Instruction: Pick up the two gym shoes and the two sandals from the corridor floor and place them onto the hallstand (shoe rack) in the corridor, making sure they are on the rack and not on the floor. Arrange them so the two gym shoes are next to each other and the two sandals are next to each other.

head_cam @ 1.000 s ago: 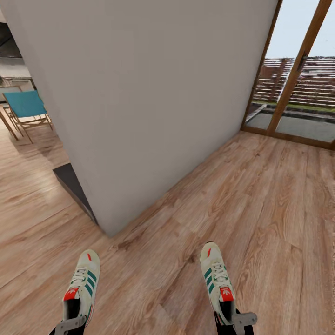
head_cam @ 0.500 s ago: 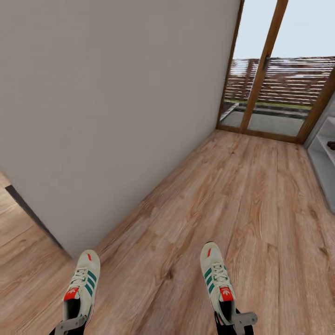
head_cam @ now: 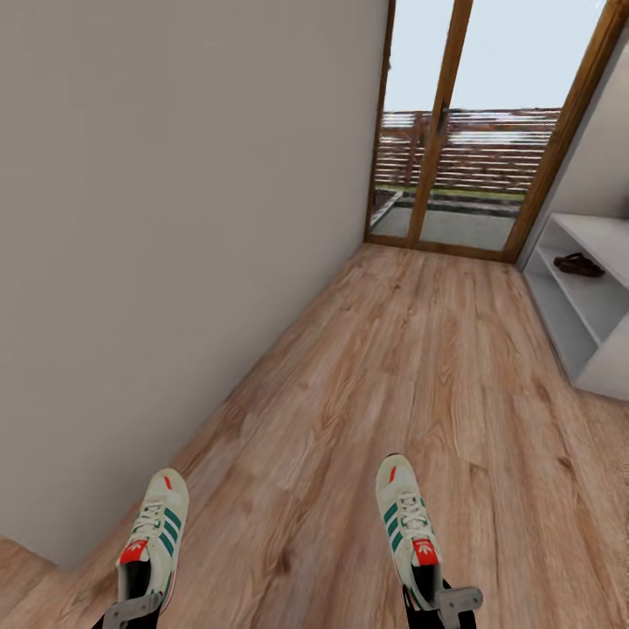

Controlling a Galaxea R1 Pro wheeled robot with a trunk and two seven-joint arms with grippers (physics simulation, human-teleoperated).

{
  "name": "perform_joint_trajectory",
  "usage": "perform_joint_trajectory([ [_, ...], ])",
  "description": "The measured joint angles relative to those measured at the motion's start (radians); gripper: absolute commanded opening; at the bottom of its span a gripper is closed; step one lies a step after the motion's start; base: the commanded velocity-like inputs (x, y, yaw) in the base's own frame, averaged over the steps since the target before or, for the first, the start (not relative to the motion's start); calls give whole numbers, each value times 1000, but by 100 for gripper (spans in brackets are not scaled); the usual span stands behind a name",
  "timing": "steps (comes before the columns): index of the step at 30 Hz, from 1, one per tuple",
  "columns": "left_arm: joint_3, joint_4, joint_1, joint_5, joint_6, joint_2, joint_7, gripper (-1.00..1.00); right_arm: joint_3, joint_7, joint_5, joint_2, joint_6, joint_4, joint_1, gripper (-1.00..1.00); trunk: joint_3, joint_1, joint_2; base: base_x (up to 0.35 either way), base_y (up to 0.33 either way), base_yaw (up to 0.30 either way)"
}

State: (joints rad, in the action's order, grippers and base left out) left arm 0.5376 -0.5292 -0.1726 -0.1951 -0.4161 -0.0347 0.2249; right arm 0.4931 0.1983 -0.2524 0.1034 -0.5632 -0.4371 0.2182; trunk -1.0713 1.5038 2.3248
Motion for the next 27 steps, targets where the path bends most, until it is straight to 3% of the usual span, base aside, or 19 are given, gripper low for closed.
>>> perform_joint_trajectory([
  [27,0,0,0,0,0,-1,0,-100,0,0,0,0,0,0,0,-100,0,0,0,338,-31,-279],
])
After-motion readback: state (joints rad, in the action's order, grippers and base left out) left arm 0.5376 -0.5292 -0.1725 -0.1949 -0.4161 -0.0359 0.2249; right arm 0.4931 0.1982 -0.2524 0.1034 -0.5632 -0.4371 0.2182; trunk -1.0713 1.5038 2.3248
